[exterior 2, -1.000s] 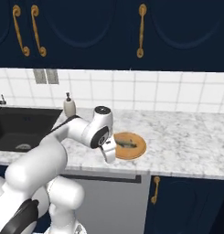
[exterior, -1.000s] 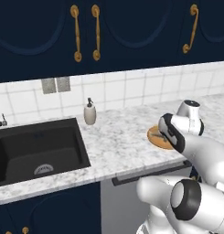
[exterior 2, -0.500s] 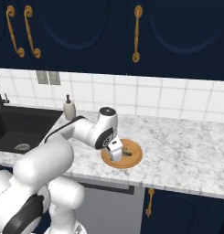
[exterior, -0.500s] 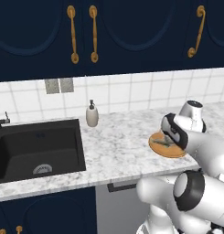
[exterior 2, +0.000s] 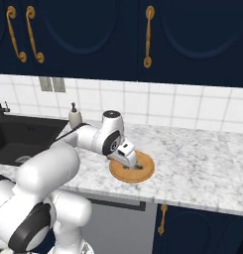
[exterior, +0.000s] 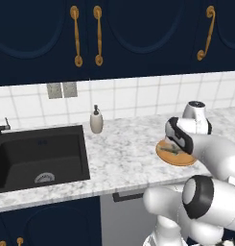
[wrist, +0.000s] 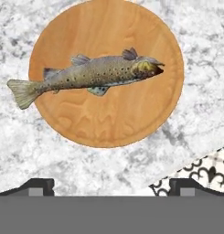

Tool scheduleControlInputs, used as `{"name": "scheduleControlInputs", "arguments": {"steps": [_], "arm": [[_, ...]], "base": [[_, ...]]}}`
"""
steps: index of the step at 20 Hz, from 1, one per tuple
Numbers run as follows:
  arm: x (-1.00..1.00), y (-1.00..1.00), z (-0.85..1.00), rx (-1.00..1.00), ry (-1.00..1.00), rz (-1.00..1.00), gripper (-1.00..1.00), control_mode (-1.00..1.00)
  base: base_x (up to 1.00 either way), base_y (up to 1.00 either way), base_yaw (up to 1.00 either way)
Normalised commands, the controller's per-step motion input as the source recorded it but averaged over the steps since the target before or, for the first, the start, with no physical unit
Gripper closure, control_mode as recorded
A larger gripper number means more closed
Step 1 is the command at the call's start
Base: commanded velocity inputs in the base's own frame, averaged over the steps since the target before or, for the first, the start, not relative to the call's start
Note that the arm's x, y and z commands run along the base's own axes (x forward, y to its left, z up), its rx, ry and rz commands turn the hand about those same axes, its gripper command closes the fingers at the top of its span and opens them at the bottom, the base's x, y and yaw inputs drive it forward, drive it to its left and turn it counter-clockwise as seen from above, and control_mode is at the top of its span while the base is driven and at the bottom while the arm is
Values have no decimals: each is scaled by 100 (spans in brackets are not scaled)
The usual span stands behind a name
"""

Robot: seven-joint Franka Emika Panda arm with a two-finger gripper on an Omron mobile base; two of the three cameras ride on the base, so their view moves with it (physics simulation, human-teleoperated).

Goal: Pick up the knife from the drawer and place it on the cutting board. Then place the meat from the plate to the cutting board.

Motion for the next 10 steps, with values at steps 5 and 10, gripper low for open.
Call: {"name": "scheduleControlInputs", "arguments": {"steps": [5, 10], "arm": [[0, 7, 0, -15, 0, 42, -100, -100], [23, 0, -2, -6, 3, 47, -100, -100]], "base": [[0, 0, 0], [0, 0, 0]]}}
